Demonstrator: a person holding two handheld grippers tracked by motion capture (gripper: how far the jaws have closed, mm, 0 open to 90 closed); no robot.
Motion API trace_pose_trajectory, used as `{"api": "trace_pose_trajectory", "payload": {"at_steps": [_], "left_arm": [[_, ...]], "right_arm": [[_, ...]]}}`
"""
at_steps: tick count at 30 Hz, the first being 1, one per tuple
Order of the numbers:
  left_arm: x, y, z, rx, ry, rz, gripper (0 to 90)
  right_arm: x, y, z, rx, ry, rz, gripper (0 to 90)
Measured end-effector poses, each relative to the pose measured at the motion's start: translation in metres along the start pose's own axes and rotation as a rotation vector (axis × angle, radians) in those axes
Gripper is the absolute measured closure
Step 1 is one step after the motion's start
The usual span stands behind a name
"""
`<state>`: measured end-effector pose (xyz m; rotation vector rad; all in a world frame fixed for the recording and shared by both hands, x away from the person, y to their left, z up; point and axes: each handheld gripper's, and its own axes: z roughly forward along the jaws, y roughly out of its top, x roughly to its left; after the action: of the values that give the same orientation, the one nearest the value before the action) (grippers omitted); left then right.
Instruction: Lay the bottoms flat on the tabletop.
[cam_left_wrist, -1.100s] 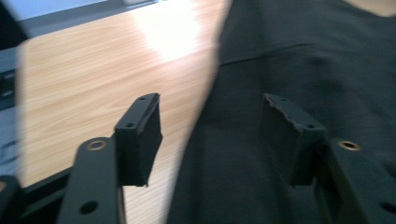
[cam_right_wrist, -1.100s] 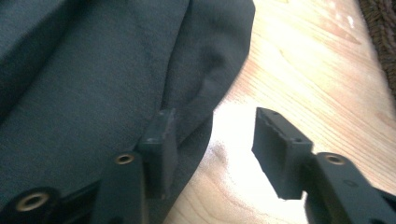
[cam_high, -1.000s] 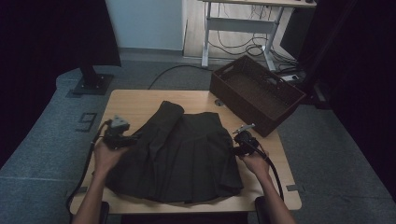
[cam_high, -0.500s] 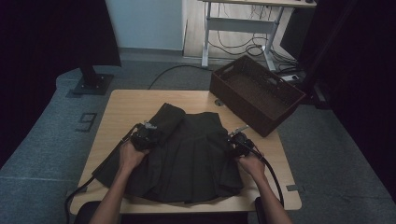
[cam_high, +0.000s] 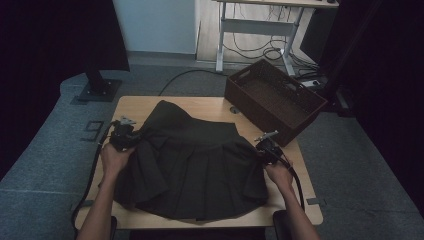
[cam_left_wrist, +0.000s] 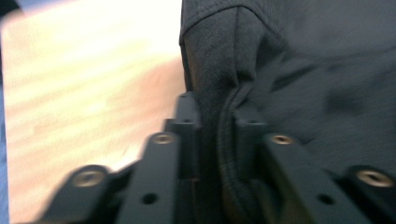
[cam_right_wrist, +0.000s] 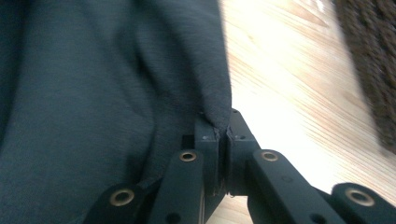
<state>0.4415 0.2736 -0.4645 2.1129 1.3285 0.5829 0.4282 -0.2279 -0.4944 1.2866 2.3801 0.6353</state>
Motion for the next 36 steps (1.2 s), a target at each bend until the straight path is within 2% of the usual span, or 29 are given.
{"api": "trace_pose_trajectory", "payload": {"at_steps": [2, 3, 5, 8, 11, 12, 15, 17, 21, 24, 26, 29, 31, 32, 34, 36], "left_arm": [[0.004, -0.005, 0.011, 0.056, 0.061, 0.031, 64.4], [0.007, -0.007, 0.012, 0.06, 0.079, 0.03, 60.1], [0.013, -0.009, 0.005, 0.034, 0.074, 0.011, 51.9], [0.013, -0.007, -0.015, -0.03, 0.045, 0.005, 42.7], [0.003, -0.01, -0.028, -0.064, -0.002, 0.032, 36.2], [-0.002, -0.012, -0.03, -0.066, -0.024, 0.04, 33.6], [-0.02, -0.022, -0.029, -0.069, -0.053, 0.077, 30.0], [-0.031, -0.031, -0.023, -0.052, -0.049, 0.104, 28.7], [-0.048, -0.051, -0.005, 0.008, -0.007, 0.158, 25.7], [-0.053, -0.063, 0.008, 0.042, 0.006, 0.159, 25.2], [-0.054, -0.068, 0.013, 0.049, 0.018, 0.158, 25.2], [-0.053, -0.07, 0.013, 0.04, 0.015, 0.144, 25.4], [-0.053, -0.071, 0.013, 0.038, 0.022, 0.147, 25.6], [-0.054, -0.072, 0.013, 0.037, 0.026, 0.148, 25.7], [-0.055, -0.073, 0.014, 0.034, 0.034, 0.153, 25.9], [-0.055, -0.073, 0.014, 0.03, 0.034, 0.152, 26.1]], "right_arm": [[-0.004, -0.002, 0.003, 0.018, -0.001, -0.004, 80.6], [-0.004, -0.003, 0.005, 0.036, -0.013, -0.018, 74.9], [-0.004, -0.006, 0.006, 0.045, -0.049, -0.038, 63.1], [-0.006, -0.006, -0.002, 0.015, -0.022, -0.011, 51.4], [-0.001, -0.005, -0.011, 0.002, -0.001, -0.024, 45.2], [0.002, -0.005, -0.014, -0.008, 0.011, -0.031, 44.2], [0.015, -0.009, -0.02, -0.009, 0.054, -0.049, 40.0], [0.023, -0.014, -0.022, -0.003, 0.061, -0.064, 38.7], [0.035, -0.025, -0.022, 0.031, 0.077, -0.076, 35.9], [0.045, -0.035, -0.019, 0.056, 0.129, -0.076, 35.9], [0.051, -0.039, -0.016, 0.075, 0.134, -0.088, 37.7], [0.059, -0.045, -0.009, 0.109, 0.108, -0.123, 51.8], [0.062, -0.047, -0.011, 0.087, 0.102, -0.136, 70.8], [0.064, -0.047, -0.012, 0.088, 0.082, -0.154, 78.9], [0.065, -0.049, -0.013, 0.087, 0.064, -0.166, 84.7], [0.063, -0.049, -0.018, 0.069, 0.055, -0.162, 85.6]]}}
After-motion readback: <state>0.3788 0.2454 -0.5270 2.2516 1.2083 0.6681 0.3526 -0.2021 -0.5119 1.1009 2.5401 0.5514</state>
